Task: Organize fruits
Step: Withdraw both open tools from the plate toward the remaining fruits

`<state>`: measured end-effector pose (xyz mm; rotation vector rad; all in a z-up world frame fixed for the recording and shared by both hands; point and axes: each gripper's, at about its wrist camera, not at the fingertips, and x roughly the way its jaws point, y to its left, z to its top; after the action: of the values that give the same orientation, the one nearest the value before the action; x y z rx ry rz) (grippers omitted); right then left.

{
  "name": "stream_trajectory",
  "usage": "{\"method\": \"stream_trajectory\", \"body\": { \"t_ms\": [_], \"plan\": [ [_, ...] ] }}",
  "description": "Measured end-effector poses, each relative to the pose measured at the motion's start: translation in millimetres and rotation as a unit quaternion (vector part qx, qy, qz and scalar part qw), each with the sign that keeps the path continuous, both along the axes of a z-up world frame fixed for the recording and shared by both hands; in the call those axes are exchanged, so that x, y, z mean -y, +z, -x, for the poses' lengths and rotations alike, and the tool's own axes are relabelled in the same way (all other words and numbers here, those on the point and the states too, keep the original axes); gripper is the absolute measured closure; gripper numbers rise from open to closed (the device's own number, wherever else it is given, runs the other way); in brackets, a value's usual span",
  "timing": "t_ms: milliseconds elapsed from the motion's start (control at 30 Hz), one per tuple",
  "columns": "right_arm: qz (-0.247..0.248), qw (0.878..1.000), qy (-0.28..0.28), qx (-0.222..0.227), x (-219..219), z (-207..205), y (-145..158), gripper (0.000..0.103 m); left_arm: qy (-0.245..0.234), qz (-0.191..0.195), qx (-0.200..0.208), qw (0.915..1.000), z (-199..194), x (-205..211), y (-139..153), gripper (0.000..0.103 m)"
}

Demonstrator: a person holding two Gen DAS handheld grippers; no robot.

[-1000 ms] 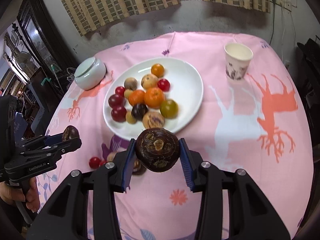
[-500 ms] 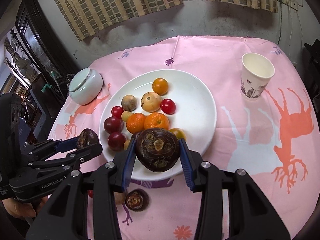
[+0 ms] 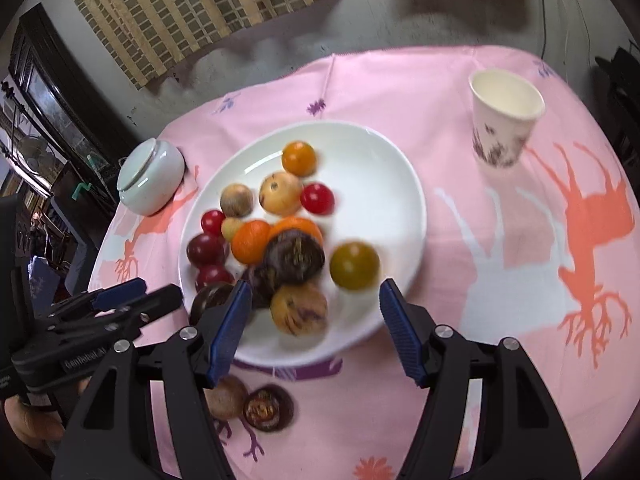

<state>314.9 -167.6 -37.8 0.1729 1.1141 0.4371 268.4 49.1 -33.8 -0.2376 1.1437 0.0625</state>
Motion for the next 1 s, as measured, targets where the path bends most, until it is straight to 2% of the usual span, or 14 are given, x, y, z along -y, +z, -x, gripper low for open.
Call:
{"method": "stream_trajectory", "body": {
  "t_ms": [233,567,767,1000],
  "plan": [
    [0.01,0.999,-0.006,-0.037,25.5,45.1,-15.3,0.036,0.023,-0.006,-0.032,0.9992,54.0,-21.2,-13.7,0.03],
    [0.025,0.997,-0.005,-0.066,45.9,103.7,-20.5,0.036,0.03,0.002,-0.058,0.9979,114.1,-13.6,-23.9,0.028],
    [0.022,0.998,-0.002,-0.066,47.1,127.9,-12.9,0.036,0.02,-0.005,-0.063,0.9978,136.4,-5.5,-24.4,0.028],
    [0.021,0.997,-0.005,-0.07,54.3,146.6,-9.5,0.036,0.011,-0.006,-0.057,0.9983,141.6,-1.7,-22.8,0.028]
  ]
}}
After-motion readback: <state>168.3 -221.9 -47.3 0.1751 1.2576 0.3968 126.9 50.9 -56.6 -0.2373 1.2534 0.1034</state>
